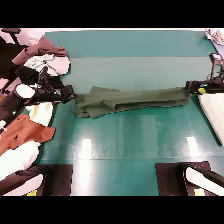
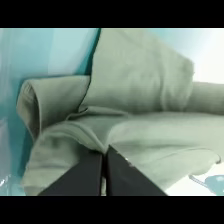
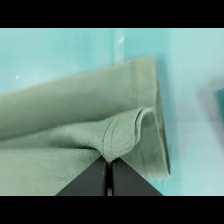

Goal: Fold the shirts.

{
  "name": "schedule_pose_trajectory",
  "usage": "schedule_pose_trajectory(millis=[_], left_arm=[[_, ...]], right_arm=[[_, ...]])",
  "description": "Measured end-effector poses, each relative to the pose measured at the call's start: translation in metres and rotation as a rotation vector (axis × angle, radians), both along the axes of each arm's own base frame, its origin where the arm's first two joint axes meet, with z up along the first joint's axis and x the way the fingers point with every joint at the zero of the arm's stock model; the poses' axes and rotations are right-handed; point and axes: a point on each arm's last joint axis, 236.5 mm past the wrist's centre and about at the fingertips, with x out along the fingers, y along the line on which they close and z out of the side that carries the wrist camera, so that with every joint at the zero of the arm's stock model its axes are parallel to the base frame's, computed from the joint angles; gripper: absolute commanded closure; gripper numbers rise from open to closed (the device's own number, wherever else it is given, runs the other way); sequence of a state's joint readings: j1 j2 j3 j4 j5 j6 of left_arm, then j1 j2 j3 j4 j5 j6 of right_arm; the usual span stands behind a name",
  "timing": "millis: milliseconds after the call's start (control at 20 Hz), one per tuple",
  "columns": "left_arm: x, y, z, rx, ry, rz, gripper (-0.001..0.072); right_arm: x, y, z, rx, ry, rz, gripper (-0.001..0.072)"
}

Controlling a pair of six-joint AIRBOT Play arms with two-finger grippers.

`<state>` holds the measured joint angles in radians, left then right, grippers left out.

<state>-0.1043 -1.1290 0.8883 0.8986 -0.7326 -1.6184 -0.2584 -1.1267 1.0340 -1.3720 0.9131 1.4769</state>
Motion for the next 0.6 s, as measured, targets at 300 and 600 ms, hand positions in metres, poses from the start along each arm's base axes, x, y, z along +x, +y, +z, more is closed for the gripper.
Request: schedule_pose_trajectory(millis=[300, 600], left_arm=[[0.003, -0.009, 0.042, 0.002, -0.053, -0.074, 0.068], [-0.049, -0.025, 0.069, 0.001, 0.011, -0.234, 0.068]], right_arm=[[-0.006, -0.009, 0.041, -0.013, -0.109, -0.041, 0.0694], [-0.043, -0.004, 0.079, -0.048, -0.132, -0.044, 0.0693]])
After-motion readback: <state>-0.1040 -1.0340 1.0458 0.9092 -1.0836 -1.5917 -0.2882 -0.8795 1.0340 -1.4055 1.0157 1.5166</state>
